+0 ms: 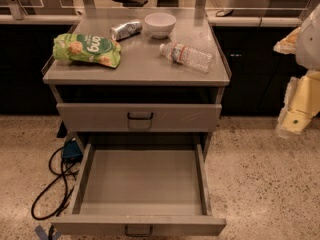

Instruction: Close middle drawer

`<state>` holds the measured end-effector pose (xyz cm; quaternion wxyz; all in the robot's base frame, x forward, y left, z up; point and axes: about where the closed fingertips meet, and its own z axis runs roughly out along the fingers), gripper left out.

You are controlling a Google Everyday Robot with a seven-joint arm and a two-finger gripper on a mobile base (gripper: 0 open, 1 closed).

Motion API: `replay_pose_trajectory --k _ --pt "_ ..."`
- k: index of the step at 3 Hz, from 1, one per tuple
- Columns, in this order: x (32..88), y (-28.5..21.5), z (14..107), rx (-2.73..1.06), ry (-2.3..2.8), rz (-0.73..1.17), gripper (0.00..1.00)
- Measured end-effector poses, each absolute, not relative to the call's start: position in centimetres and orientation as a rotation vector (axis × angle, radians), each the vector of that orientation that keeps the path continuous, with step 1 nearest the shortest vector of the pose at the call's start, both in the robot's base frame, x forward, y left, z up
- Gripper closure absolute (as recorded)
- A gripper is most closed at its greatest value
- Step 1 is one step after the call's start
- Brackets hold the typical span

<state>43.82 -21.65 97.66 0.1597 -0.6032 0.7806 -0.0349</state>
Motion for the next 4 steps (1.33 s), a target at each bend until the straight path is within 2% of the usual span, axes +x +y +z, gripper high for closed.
replay_pose_trajectory --k 2,4 --pt "43.6 -21.7 96.6 -1.725 2.212 -0.078 0.0" --pt "41.7 -23.4 83.2 -1.65 2.226 0.092 0.0"
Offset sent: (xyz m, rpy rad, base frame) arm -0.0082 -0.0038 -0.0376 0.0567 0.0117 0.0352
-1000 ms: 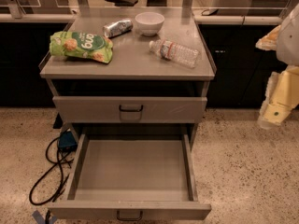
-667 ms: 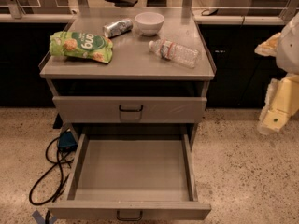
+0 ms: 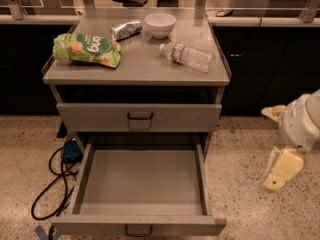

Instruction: Close middle drawer

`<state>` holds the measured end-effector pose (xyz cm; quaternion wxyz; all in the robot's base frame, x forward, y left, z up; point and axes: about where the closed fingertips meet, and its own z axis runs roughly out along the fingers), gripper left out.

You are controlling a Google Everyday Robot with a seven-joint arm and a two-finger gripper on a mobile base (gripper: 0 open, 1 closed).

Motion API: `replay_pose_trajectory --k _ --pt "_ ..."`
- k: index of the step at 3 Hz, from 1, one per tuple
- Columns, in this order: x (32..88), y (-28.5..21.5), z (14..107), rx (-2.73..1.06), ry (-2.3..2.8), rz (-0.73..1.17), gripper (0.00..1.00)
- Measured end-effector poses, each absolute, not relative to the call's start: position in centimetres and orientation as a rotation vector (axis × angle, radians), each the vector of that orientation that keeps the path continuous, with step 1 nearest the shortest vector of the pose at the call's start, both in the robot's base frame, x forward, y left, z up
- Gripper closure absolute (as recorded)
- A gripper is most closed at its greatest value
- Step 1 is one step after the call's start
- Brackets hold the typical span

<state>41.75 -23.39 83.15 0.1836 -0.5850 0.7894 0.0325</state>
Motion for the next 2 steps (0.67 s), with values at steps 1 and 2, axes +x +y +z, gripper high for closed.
replay_pose_trajectory --k 1,2 --pt "41.4 -24.6 75.0 -1.576 2.281 0.141 0.0" --pt "40.0 -25.4 68.5 -1.527 2.334 0.213 0.0"
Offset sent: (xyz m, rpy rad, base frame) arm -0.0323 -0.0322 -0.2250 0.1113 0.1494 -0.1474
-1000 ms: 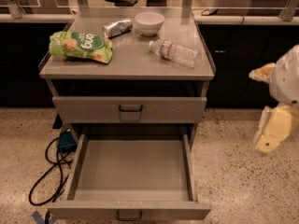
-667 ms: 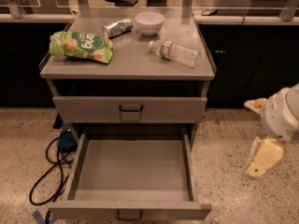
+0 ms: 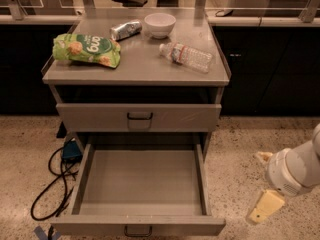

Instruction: Close middle drawer

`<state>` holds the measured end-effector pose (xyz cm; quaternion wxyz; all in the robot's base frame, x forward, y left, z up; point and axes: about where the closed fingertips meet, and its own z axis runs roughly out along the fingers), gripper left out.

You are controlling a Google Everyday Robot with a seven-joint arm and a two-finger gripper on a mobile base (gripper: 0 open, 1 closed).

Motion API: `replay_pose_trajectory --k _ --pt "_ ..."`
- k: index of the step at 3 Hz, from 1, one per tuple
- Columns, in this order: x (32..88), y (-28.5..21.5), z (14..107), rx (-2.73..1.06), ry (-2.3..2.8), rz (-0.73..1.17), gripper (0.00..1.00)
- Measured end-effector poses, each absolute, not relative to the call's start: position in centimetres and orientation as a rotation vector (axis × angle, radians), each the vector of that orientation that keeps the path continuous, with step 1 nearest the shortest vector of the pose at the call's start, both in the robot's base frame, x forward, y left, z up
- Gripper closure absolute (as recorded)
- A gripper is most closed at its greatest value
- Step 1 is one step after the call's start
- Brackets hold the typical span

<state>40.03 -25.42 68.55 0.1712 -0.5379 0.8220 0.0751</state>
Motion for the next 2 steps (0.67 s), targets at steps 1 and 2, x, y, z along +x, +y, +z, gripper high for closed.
replay_pose_trajectory --k 1,2 --pt "37.81 -25.98 63.99 -1.487 2.379 0.306 0.0" --pt "37.74 -25.95 63.77 -1.487 2.381 0.311 0.0"
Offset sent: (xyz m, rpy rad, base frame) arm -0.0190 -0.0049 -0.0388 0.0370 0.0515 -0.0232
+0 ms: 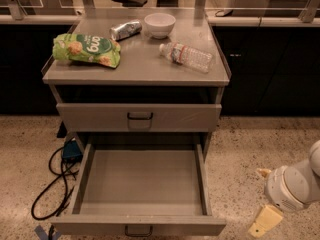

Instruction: Close middle drawer

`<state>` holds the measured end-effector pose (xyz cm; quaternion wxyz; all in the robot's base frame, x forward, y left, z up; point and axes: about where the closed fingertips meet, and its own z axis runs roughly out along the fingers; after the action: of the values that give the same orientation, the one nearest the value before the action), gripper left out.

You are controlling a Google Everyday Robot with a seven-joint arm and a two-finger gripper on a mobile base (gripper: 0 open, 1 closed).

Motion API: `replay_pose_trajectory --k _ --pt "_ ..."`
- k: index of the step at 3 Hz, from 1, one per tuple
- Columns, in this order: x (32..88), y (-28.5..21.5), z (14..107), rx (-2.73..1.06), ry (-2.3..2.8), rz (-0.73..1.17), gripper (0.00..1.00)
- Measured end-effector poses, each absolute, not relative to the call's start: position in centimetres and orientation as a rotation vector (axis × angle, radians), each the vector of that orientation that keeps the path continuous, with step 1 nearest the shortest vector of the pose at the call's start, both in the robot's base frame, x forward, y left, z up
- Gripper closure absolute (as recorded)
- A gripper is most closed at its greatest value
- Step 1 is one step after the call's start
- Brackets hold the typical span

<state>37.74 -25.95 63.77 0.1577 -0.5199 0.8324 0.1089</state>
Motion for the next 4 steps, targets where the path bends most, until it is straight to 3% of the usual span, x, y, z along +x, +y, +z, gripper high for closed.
replay_pose_trajectory --k 1,2,4 --pt "37.2 -26.1 63.5 -1.492 2.347 0.355 0.0" --pt "35.0 -24.7 59.2 -1.469 2.271 0.542 0.0" --pt "29.5 -17.0 45.7 -1.455 2.07 1.046 0.0"
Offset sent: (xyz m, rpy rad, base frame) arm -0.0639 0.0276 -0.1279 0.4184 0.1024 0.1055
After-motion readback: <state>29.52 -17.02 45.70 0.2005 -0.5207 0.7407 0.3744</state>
